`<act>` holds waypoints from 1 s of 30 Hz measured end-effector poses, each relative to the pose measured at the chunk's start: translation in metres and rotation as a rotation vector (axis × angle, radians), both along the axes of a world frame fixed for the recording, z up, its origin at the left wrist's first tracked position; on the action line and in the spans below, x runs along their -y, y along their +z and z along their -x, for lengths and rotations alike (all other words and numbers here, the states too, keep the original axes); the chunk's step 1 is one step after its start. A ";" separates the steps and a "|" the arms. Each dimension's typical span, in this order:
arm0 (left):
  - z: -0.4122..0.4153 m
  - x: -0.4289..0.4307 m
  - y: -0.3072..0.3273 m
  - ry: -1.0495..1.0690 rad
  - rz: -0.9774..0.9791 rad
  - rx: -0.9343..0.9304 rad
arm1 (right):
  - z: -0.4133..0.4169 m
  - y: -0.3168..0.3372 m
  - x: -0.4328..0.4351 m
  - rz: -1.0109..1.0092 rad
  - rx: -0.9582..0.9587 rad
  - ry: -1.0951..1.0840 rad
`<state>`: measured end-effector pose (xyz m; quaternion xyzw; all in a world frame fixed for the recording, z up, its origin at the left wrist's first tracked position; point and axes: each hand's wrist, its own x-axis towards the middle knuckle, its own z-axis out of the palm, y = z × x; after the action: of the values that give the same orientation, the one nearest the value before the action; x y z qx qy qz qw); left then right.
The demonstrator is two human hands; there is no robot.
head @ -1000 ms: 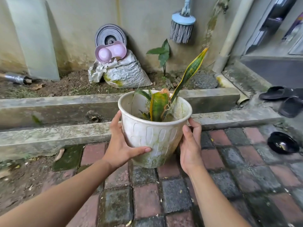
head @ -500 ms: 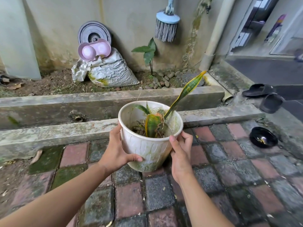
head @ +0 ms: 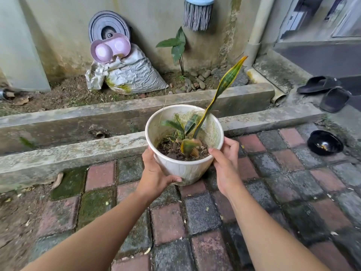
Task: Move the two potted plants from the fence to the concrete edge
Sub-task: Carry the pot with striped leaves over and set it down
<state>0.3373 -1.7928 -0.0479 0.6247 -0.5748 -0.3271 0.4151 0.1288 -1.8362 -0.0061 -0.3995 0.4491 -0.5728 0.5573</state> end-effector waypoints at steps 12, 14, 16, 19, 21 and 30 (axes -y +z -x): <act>0.009 -0.007 -0.002 -0.216 -0.016 0.187 | 0.029 -0.002 0.037 -0.020 -0.102 -0.037; 0.003 -0.012 0.020 -0.198 -0.037 -0.072 | 0.034 -0.002 0.041 -0.026 -0.114 -0.038; -0.004 -0.010 0.045 -0.022 -0.022 -0.316 | 0.036 -0.003 0.042 -0.034 -0.117 -0.039; -0.015 0.012 0.074 0.100 -0.005 -0.495 | 0.033 0.000 0.040 -0.035 -0.098 -0.083; -0.014 0.023 0.087 -0.027 -0.052 -0.446 | 0.032 0.001 0.039 -0.027 -0.092 -0.106; -0.018 0.026 0.076 -0.162 -0.156 -0.306 | 0.042 -0.002 0.051 -0.004 -0.187 -0.021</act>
<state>0.3553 -1.8187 0.0277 0.5494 -0.5263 -0.4943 0.4204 0.0870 -1.8873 -0.0080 -0.4452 0.5046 -0.5381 0.5076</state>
